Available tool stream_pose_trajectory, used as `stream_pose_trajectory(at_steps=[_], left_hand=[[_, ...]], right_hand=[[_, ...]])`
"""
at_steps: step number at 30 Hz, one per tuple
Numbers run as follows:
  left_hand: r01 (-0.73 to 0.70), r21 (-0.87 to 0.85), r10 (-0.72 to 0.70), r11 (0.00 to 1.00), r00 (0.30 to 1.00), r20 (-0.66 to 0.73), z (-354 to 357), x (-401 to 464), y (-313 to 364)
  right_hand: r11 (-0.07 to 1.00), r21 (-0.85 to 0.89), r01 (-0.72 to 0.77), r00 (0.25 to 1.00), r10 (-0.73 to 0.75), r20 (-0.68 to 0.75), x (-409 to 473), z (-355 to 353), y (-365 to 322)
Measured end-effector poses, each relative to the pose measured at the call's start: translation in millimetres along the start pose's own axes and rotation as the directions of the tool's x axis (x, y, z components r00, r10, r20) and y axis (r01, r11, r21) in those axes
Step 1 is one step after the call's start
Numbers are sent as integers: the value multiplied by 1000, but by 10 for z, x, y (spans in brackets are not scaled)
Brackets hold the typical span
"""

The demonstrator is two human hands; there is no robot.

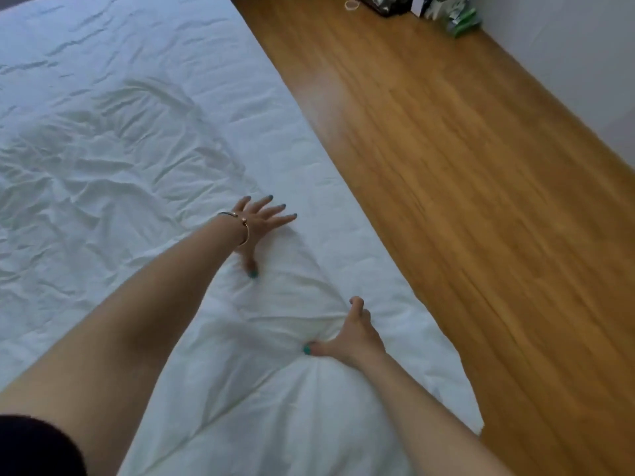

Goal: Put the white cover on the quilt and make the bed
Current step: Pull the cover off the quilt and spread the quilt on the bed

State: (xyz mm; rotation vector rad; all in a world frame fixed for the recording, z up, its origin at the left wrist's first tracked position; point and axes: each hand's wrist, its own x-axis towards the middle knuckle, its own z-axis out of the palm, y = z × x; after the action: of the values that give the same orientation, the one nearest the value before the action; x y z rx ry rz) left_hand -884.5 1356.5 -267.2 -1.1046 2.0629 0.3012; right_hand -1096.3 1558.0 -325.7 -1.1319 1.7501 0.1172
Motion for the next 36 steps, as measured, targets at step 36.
stream_pose_trajectory(at_steps=[36], left_hand=[[-151, 471, 196, 869, 979, -48, -549, 935, 1766]], right_hand=[[982, 48, -183, 904, 187, -384, -306, -387, 1244]])
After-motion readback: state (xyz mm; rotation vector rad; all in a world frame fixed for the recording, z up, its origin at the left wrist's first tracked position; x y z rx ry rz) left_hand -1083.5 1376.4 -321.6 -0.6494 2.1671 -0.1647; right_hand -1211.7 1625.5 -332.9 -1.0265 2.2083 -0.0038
